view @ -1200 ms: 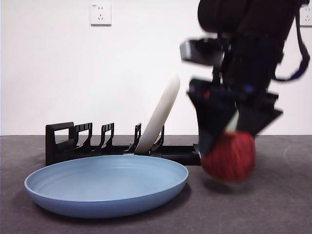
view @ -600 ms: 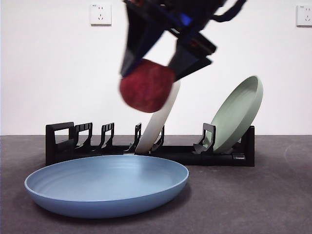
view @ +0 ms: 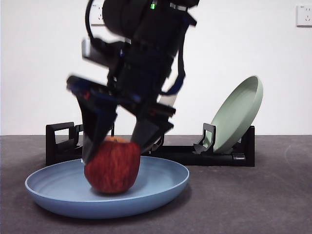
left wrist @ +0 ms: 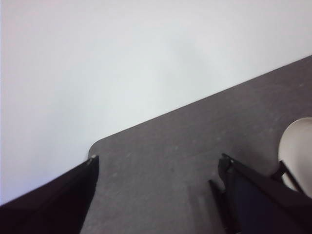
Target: Take the blue plate from the plate rack,put the plate on the table,take the apple from the table,put the apple in the plate
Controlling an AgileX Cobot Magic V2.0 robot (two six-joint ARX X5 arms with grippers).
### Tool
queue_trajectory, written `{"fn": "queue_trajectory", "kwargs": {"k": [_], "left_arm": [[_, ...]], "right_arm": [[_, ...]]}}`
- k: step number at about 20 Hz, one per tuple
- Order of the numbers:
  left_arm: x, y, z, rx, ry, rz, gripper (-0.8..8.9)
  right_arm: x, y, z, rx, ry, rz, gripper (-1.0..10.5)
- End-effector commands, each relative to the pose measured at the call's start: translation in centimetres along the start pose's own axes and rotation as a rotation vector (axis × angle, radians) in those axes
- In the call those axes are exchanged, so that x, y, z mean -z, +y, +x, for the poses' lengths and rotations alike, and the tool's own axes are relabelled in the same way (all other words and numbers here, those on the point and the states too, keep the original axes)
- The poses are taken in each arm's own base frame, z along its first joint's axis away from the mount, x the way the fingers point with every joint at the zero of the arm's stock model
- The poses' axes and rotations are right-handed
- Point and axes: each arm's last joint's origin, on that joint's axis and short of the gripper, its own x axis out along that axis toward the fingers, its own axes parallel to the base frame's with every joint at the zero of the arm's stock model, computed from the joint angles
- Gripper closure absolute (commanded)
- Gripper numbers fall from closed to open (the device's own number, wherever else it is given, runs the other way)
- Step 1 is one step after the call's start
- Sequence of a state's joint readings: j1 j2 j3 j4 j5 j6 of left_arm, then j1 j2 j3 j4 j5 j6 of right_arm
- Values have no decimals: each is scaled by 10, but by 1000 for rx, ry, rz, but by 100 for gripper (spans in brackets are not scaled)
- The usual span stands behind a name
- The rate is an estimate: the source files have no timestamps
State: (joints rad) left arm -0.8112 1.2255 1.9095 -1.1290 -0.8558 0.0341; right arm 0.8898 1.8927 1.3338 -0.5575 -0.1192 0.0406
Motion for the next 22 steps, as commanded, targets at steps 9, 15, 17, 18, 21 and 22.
{"fn": "queue_trajectory", "kwargs": {"k": [9, 15, 17, 18, 21, 22], "left_arm": [[6, 7, 6, -48, 57, 24, 401], [9, 5, 8, 104, 80, 50, 402], [10, 2, 8, 265, 87, 73, 405], [10, 0, 8, 342, 83, 74, 405], [9, -4, 10, 483, 69, 78, 406], [8, -6, 13, 510, 64, 82, 407]], "right_arm": [[3, 0, 5, 21, 36, 4, 433], [-3, 4, -58, 21, -93, -1, 442], [1, 5, -100, 24, -169, 0, 442], [4, 4, -124, 28, -218, 3, 443], [19, 1, -188, 47, -379, 17, 446], [26, 0, -206, 57, -419, 25, 447]]}}
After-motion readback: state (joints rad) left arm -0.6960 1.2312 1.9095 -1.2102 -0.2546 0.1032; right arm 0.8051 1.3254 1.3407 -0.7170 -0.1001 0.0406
